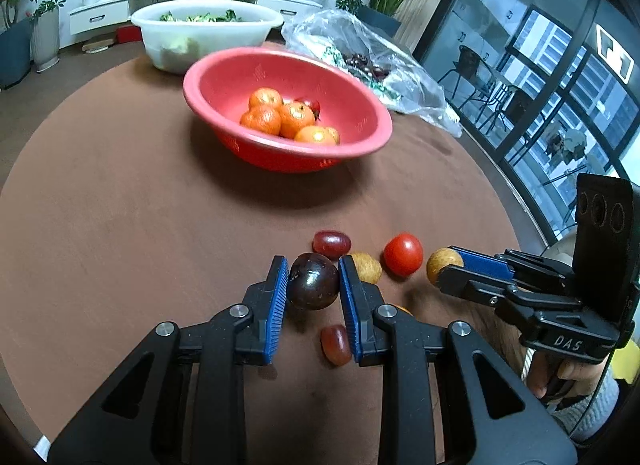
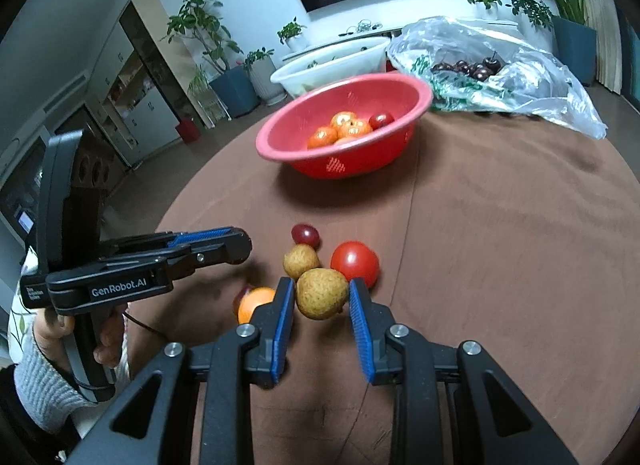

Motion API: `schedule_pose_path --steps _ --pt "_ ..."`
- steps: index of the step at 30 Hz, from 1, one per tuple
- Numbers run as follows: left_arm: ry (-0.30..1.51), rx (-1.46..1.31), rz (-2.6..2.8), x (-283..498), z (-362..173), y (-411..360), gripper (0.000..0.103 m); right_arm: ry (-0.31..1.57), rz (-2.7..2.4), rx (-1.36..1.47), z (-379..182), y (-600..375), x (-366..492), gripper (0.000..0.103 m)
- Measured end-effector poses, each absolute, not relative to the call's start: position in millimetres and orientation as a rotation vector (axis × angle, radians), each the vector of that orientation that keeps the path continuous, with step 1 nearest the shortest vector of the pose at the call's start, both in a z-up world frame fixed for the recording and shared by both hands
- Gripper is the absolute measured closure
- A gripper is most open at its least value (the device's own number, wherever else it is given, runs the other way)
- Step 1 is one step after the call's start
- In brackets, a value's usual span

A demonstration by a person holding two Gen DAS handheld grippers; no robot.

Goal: Organize fruits
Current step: 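Carry the plum with the left gripper into the red bowl while the right carries the longan there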

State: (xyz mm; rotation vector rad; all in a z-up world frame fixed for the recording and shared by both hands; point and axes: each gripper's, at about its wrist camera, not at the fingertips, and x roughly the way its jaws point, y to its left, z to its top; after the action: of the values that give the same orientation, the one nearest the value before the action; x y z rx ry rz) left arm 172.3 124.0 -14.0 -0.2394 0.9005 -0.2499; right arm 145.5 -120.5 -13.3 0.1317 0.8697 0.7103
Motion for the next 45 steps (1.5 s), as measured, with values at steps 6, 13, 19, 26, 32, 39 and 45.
schedule_pose_path --steps 6,13,19,26,32,39,45 --pt "0.868 -0.239 -0.240 184 2 129 0.079 0.847 0.703 0.151 0 -125 159 0.072" --pt "0.837 -0.229 -0.234 200 18 135 0.079 0.813 0.707 0.150 17 -120 180 0.072" --pt "0.815 -0.223 -0.226 221 30 141 0.079 0.782 0.708 0.141 31 -111 202 0.072" --pt "0.801 -0.216 -0.213 245 36 147 0.079 0.772 0.705 0.128 39 -100 225 0.072" --pt "0.808 -0.212 -0.202 268 32 153 0.079 0.779 0.690 0.105 37 -90 245 0.072" --pt "0.831 -0.200 -0.188 292 21 158 0.079 0.800 0.674 0.069 26 -80 265 0.072" --pt "0.851 -0.178 -0.171 308 10 159 0.079 0.816 0.661 0.039 18 -73 277 0.072"
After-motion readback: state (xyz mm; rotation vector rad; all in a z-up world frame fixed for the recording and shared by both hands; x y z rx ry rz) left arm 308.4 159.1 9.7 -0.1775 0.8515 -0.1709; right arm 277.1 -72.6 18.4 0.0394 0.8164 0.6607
